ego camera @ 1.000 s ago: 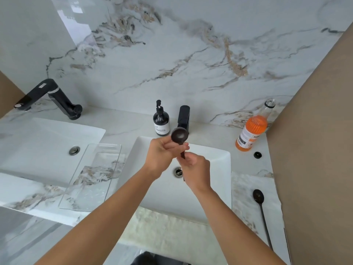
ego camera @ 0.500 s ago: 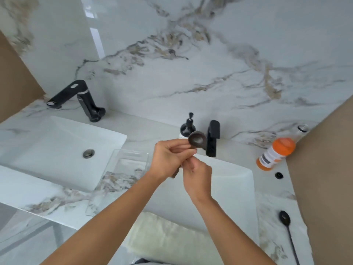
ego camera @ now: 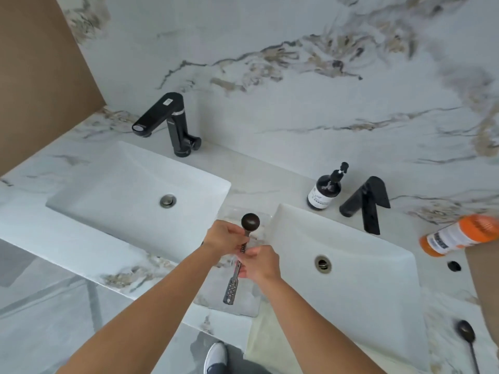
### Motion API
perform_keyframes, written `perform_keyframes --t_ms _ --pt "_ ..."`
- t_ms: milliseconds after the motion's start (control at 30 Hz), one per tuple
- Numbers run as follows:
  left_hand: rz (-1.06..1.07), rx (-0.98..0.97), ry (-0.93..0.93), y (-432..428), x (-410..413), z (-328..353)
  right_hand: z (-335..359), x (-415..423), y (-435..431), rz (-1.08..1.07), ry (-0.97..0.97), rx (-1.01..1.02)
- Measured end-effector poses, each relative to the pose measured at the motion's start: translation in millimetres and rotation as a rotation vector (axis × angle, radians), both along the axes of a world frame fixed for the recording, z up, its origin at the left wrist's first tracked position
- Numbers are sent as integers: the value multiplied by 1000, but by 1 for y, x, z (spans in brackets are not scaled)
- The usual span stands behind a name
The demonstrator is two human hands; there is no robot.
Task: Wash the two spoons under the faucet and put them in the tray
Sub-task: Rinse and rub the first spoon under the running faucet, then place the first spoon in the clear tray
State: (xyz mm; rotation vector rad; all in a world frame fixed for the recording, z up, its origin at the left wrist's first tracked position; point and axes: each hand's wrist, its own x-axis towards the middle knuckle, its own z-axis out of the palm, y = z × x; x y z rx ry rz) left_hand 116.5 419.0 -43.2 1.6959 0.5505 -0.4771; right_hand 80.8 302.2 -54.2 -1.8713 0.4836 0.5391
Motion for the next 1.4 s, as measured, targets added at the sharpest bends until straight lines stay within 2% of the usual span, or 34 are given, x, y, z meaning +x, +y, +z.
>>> perform_keyframes --t_ms 167,367,600,667,733,900,967,1100,1167,1300,1400 --pt "-148 315 23 -4 4 -13 -17 6 14 4 85 -14" --pt "-129 415 -5 -14 0 -39 -34 16 20 12 144 -70" --pt "-183 605 -31 -17 0 -57 -52 23 23 -198 249 82" --pt "-204 645 -24 -18 -1 -57 -54 26 23 -222 260 60" --pt "-235 657 -1 -18 -1 -55 -49 26 24 -174 247 25" --pt "-337 678 82 -18 2 -39 -36 20 16 175 162 -218" --pt "-395 714 95 -19 2 -30 -28 15 14 275 116 -264" --pt "-478 740 72 -31 3 -14 -3 7 -2 339 55 -247" --pt "-517 769 -2 -47 4 -4 8 4 -20 278 3 -218" --pt "-579 728 -142 -108 6 13 25 -5 -83 -19 -31 -71" --pt "-696 724 -166 -162 -2 18 30 -19 -152 -117 -33 -102"
